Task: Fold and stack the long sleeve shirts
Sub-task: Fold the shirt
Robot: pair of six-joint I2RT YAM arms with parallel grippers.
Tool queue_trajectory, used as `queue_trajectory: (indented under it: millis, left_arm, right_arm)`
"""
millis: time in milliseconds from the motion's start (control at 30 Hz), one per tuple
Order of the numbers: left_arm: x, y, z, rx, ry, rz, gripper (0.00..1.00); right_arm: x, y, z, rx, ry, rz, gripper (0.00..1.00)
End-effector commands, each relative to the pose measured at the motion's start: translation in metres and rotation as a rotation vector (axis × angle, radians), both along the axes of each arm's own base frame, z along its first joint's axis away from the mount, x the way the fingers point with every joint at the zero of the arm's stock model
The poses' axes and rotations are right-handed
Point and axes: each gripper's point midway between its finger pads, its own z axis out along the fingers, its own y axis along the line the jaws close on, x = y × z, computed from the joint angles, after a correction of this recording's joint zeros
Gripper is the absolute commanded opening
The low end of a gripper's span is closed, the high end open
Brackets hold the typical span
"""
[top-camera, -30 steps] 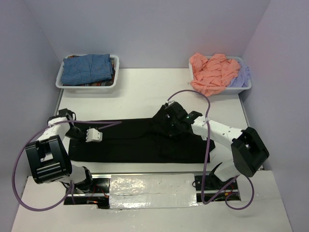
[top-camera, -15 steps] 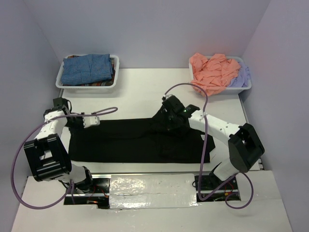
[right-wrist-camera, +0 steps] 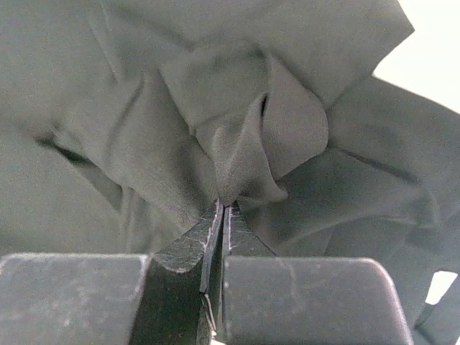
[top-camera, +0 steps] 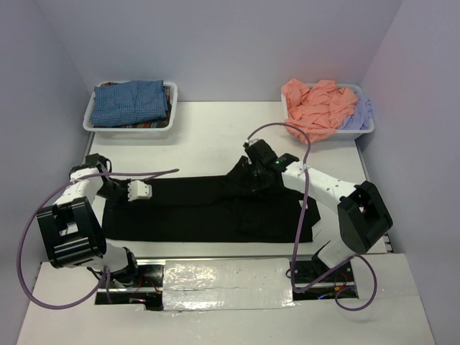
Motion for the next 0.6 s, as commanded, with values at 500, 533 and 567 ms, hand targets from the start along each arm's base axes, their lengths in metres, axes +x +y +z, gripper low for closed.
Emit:
queue_trajectory:
  millis: [500,533,567]
  left_arm:
    - [0.055,-0.048,0.069,-0.294,-0.131,0.052,0.54]
    - [0.056,-0.049,0.070,-0.298,-0.134,0.053,0.54]
    - [0.057,-0.050,0.072,-0.307,-0.138,0.054,0.55]
  right_arm:
    - [-0.024,0.016,0.055,0.266,-0.016,0.166,0.71]
    - [-0.010,0.019,0.075,0.314,-0.057,0.164,0.71]
    - [-0.002,0.019,0.083,0.344,-0.061,0.149,0.67]
